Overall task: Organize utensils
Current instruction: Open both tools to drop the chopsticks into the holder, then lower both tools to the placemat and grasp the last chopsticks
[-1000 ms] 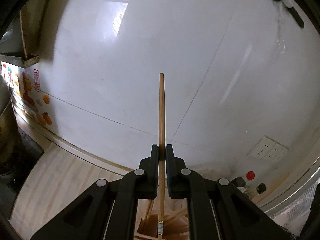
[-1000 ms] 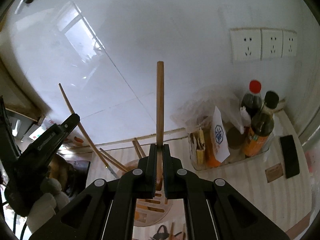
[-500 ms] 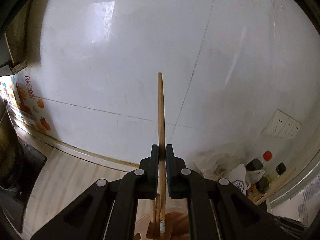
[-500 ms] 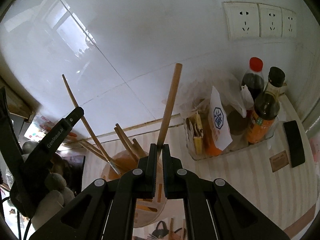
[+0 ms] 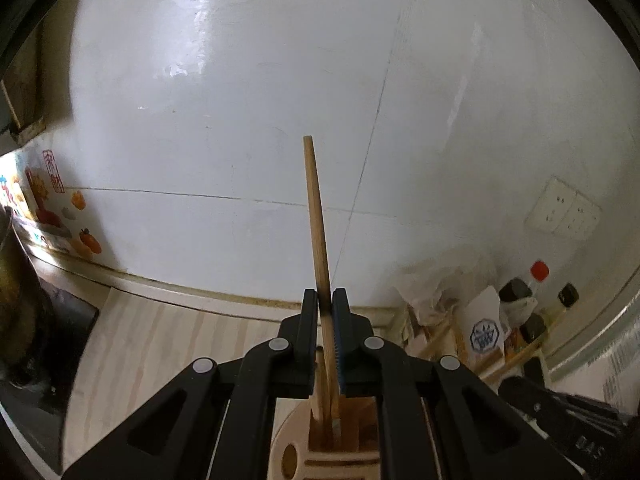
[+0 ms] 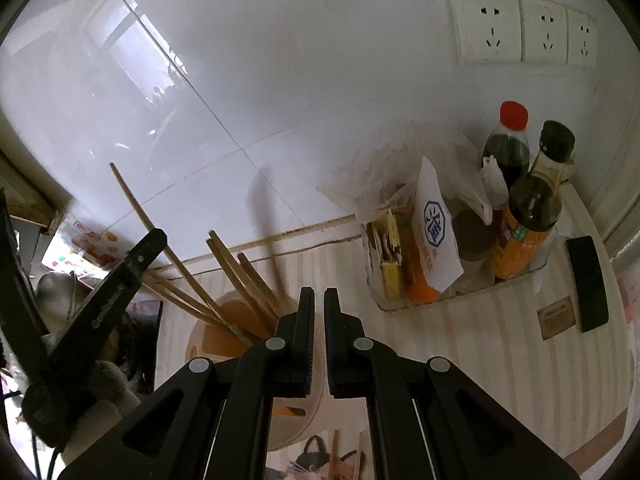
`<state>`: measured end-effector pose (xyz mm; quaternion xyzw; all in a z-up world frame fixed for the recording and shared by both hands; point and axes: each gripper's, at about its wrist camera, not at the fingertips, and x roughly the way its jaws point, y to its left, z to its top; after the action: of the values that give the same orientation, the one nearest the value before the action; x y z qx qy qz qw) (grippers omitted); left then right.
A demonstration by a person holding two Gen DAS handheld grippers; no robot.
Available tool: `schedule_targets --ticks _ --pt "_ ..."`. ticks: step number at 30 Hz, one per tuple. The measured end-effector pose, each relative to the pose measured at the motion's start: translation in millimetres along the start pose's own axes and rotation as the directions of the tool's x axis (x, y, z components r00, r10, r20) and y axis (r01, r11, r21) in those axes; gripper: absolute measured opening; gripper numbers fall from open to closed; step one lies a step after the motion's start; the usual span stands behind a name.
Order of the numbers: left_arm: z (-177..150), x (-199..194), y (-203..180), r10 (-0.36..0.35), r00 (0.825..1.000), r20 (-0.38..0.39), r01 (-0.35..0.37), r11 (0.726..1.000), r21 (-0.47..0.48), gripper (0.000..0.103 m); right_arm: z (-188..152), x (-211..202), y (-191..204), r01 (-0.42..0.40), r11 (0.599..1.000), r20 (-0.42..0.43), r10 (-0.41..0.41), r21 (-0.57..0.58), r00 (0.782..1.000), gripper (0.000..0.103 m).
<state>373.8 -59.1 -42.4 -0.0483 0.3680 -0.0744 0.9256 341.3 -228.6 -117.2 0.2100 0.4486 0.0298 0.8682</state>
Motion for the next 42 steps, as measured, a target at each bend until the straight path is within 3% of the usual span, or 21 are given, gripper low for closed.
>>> schedule_targets --ticks 3,5,6,7,8,11,13,20,22,24,27,31,36,39,40,41,42 --pt "2.2 -15.0 -1.1 0.015 1.000 -0.023 -0.014 0.999 0.032 0.014 0.5 1.8 0.8 -0.027 1.000 -0.032 0.026 -0.012 0.999 0.006" --pt "4.2 -32.5 3.6 0.027 1.000 -0.015 -0.026 0.999 0.031 0.035 1.2 -2.6 2.1 -0.043 0.999 -0.031 0.043 -0.022 0.999 0.014" --pt "4.6 -42.0 6.8 0.040 0.999 -0.004 -0.040 0.999 0.034 0.059 1.1 -6.8 3.4 -0.050 0.998 -0.025 0.049 -0.029 0.998 0.018" --pt "4.0 -49.7 10.0 0.056 0.998 0.008 -0.056 0.998 0.031 0.078 1.2 -11.9 3.9 -0.048 0.998 -0.016 0.048 -0.032 0.999 0.030" --pt "3.3 -58.8 14.4 0.067 0.998 0.022 -0.068 0.997 0.029 0.082 1.1 -16.4 4.6 -0.048 0.998 -0.007 0.048 -0.033 0.999 0.040" --pt "-0.8 -76.0 25.3 0.104 0.994 0.024 -0.105 0.993 0.043 0.085 -2.5 -32.8 6.3 -0.034 0.998 0.024 0.035 -0.046 0.999 0.047" --pt "-7.3 -83.3 34.3 0.134 0.991 0.012 -0.135 0.990 0.050 0.103 -7.4 -40.9 6.1 -0.019 0.999 0.043 0.022 -0.047 0.999 0.052" --pt "-52.6 -95.2 67.7 0.199 0.979 -0.049 -0.198 0.980 0.026 0.103 -44.2 -57.5 0.6 -0.001 1.000 0.103 0.004 -0.027 0.995 0.080" --pt "-73.7 -88.3 72.6 0.211 0.973 -0.090 -0.208 0.977 0.042 0.103 -60.5 -55.7 -0.6 0.038 0.998 0.117 -0.033 -0.041 0.993 0.083" --pt "-96.3 -78.2 74.3 0.227 0.964 -0.142 -0.219 0.973 0.066 0.103 -78.6 -47.0 -5.3 0.072 0.996 0.096 -0.067 -0.048 0.993 0.083" --pt "-129.6 -62.3 73.3 0.270 0.943 -0.194 -0.252 0.961 0.109 0.103 -108.8 -21.1 -18.4 0.104 0.994 -0.003 -0.104 -0.037 0.995 0.083" --pt "-182.3 -31.6 75.3 0.348 0.894 -0.281 -0.308 0.935 0.178 0.103 -155.3 23.5 -37.1 0.159 0.987 -0.155 -0.161 -0.021 0.975 0.081" --pt "-249.7 11.6 85.2 0.401 0.806 -0.435 -0.321 0.914 0.247 0.103 -207.9 77.5 -45.2 0.175 0.984 -0.343 -0.172 -0.021 0.923 0.062" --pt "-271.5 24.7 86.9 0.403 0.775 -0.486 -0.310 0.914 0.262 0.103 -232.4 98.1 -39.5 0.180 0.981 -0.407 -0.192 -0.067 0.893 0.054" --pt "-275.8 25.3 86.2 0.402 0.769 -0.497 -0.306 0.914 0.265 0.103 -239.1 103.5 -36.2 0.180 0.979 -0.424 -0.202 -0.091 0.883 0.053" --pt "-280.1 27.0 86.0 0.401 0.764 -0.505 -0.302 0.915 0.269 0.103 -249.1 111.0 -32.4 0.186 0.974 -0.448 -0.223 -0.126 0.866 0.044" --pt "-285.4 27.9 84.2 0.399 0.762 -0.511 -0.297 0.915 0.272 0.103 -253.6 113.1 -29.8 0.195 0.968 -0.442 -0.245 -0.155 0.863 0.043"
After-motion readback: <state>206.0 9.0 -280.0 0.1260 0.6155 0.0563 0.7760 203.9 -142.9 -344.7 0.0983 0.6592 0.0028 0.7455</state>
